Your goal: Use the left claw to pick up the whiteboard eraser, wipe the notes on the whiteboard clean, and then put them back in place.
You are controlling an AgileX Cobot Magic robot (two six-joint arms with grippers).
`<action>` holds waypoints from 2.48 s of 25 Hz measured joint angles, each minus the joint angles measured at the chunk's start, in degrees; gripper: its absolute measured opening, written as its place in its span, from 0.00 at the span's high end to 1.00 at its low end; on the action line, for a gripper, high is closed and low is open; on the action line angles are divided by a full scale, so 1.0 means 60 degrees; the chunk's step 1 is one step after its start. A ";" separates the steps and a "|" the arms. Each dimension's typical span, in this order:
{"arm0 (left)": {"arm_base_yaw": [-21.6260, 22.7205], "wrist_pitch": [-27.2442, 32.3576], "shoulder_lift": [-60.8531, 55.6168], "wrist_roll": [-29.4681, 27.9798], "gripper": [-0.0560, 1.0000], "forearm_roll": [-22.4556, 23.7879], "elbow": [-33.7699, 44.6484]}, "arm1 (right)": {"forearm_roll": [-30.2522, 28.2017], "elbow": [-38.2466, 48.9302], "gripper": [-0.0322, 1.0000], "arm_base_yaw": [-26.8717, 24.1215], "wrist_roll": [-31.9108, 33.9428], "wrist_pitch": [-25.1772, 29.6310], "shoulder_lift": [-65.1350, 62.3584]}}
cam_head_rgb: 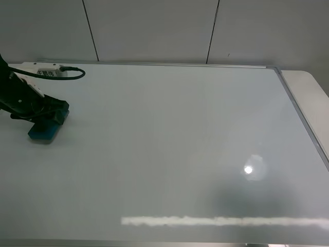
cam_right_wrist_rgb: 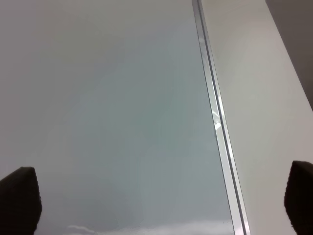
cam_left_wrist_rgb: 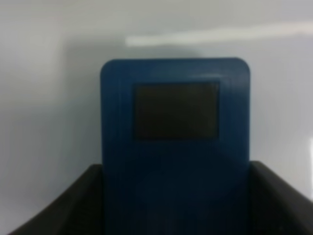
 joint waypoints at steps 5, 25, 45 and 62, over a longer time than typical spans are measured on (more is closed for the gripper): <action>-0.0182 -0.0381 -0.0004 -0.0239 0.42 -0.0033 0.0327 | 0.0000 0.0000 0.01 0.0000 0.0000 0.0000 0.0000; -0.0182 -0.0555 -0.0023 -0.0246 0.01 0.0084 0.0358 | 0.0000 0.0000 0.01 0.0000 0.0000 0.0000 0.0000; -0.0182 0.1850 -0.5320 -0.0238 0.01 0.0122 0.0364 | 0.0000 0.0000 0.01 0.0000 0.0000 0.0000 0.0000; -0.0182 0.5138 -1.4782 -0.0238 0.01 0.0187 0.0376 | 0.0000 0.0000 0.01 0.0000 0.0000 0.0000 0.0000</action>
